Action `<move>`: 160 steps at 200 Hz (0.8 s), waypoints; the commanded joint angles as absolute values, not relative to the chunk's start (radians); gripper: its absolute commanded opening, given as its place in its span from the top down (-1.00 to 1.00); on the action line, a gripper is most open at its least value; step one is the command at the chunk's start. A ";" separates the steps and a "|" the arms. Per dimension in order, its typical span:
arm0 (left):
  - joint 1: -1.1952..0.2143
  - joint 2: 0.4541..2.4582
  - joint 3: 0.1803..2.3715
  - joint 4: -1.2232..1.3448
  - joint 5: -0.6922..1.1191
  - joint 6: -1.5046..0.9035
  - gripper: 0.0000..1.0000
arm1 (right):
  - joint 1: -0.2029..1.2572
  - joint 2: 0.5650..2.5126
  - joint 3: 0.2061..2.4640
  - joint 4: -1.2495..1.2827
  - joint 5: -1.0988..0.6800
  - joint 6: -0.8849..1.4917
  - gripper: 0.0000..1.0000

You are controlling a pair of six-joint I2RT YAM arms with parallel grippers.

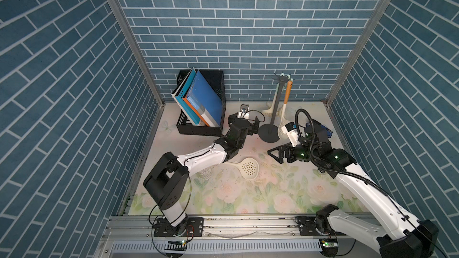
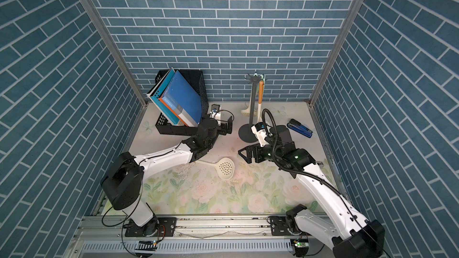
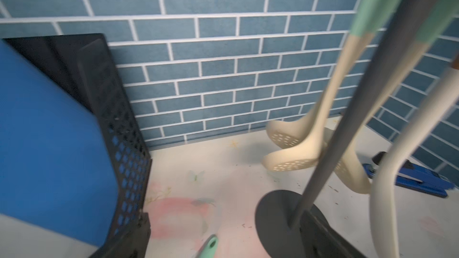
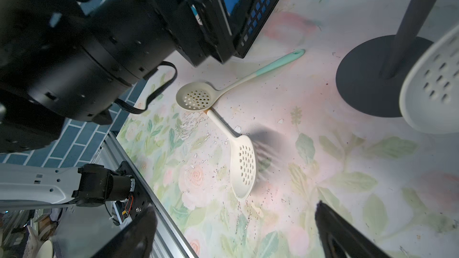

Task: Hang the skimmer on the kitchen utensil rack
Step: Adjust the rack at the center of the board, then pick up the skimmer from the center of the board.

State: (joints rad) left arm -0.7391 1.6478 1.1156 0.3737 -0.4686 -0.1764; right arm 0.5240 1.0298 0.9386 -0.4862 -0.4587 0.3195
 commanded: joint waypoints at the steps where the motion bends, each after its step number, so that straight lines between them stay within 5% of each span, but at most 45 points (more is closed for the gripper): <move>1: -0.679 1.592 1.093 0.167 -0.575 -0.294 -0.99 | 0.538 1.055 0.942 -0.410 -0.440 0.341 -0.99; 51: -0.571 1.455 0.984 -0.167 -0.528 -0.486 -0.99 | 0.562 1.142 0.990 -0.431 -0.408 0.344 -0.97; 160: -0.417 1.266 0.759 -0.348 -0.306 -0.647 -1.00 | 0.580 1.237 1.045 -0.428 -0.401 0.387 -0.89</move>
State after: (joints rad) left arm -0.4229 1.3079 0.7860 -0.2726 -0.3527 -0.6018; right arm 0.5709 1.2304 1.0252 -0.4400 -0.4129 0.3702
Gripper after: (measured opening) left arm 0.997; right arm 0.945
